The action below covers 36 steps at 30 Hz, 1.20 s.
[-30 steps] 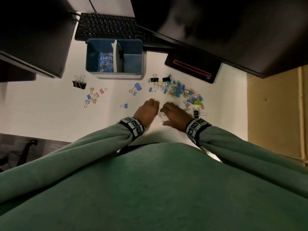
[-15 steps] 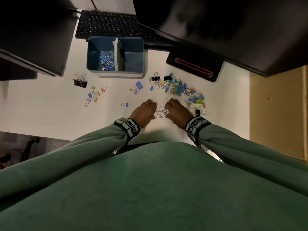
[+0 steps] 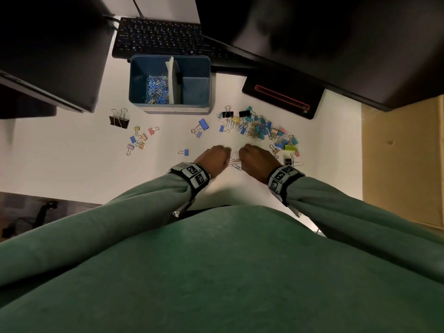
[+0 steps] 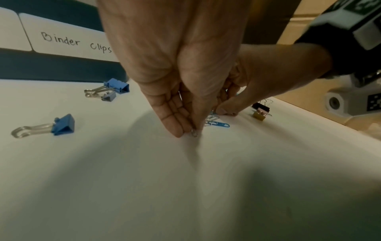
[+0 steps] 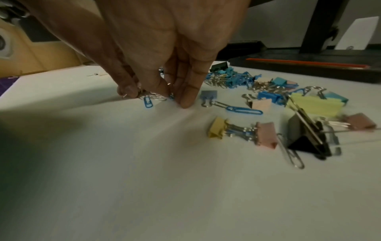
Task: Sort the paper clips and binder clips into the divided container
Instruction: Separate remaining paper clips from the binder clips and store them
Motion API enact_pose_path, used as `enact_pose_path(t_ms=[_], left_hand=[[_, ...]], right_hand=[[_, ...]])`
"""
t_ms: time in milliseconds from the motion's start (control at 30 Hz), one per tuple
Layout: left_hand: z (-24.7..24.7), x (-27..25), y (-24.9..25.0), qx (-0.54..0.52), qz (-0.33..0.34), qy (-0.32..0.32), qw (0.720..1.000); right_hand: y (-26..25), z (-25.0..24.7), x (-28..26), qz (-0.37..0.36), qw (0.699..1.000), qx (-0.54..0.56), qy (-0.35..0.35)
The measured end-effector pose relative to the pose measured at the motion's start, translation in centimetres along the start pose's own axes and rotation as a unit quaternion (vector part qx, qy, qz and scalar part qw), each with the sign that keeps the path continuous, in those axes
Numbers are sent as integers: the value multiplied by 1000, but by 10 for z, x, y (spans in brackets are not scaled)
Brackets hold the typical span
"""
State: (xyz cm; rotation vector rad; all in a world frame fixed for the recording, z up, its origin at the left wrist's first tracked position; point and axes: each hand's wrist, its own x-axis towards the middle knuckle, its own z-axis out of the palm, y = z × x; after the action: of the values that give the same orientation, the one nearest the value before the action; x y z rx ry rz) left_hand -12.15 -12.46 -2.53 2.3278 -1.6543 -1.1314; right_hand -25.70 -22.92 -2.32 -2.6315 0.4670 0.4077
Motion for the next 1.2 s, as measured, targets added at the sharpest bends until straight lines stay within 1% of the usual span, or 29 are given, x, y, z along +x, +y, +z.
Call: enact_pose_path(t_ms=[100, 200, 300, 367, 433, 467, 533, 567, 600, 667, 700, 767, 800, 833, 867, 967, 1000, 1067, 1100, 1133, 1200], left_hand=[[-6, -5, -7, -30, -3, -9, 999], [-26, -17, -17, -104, -25, 9, 994], [-62, -32, -34, -174, -68, 73, 980], [-89, -40, -49, -237, -97, 135, 957], [-117, -43, -67, -257, -114, 207, 937], [-130, -42, -78, -251, -127, 245, 928], [-153, -36, -101, -219, -165, 315, 909], [-163, -32, -110, -205, -182, 335, 902], [-170, -28, -119, -192, -193, 342, 899], [-176, -21, -125, -155, -212, 331, 907], [-176, -21, -123, -133, -223, 330, 908], [-170, -24, -115, -104, -230, 357, 899], [-162, -27, -109, -100, -215, 375, 896], [-151, -29, -102, -100, -188, 380, 900], [-137, -30, -95, -100, -152, 366, 913], [-91, -28, -68, -100, -55, 250, 962], [-76, -23, -58, -92, -24, 213, 972], [-53, -9, -38, -32, 30, 156, 987], [-44, 0, -28, 7, 45, 141, 989], [-39, 10, -21, 37, 52, 141, 988], [-37, 30, -11, 63, 45, 160, 984]], right_hand=[[6, -5, 1, 33, 998, 61, 4], [12, -16, 3, 64, 979, 194, -1], [-1, -38, 18, 77, 946, 313, 26], [-24, -60, 40, 57, 932, 353, 64], [-53, -79, 71, 25, 928, 354, 110], [-69, -87, 90, 16, 930, 346, 120], [-97, -100, 128, 13, 930, 346, 127], [-108, -104, 146, 20, 932, 335, 136], [-118, -107, 160, 39, 940, 308, 141], [-129, -111, 177, 75, 958, 247, 128], [-131, -112, 181, 76, 963, 232, 116], [-126, -114, 174, 36, 966, 225, 121], [-118, -114, 165, 12, 965, 227, 130], [-105, -113, 152, -5, 963, 232, 136], [-90, -109, 137, -7, 963, 235, 131], [-33, -82, 80, 22, 977, 194, 84], [-15, -70, 61, 33, 984, 165, 62], [12, -48, 30, 61, 992, 107, 37], [21, -39, 19, 76, 993, 83, 41], [28, -33, 11, 91, 992, 67, 52], [33, -27, 7, 114, 988, 58, 83]])
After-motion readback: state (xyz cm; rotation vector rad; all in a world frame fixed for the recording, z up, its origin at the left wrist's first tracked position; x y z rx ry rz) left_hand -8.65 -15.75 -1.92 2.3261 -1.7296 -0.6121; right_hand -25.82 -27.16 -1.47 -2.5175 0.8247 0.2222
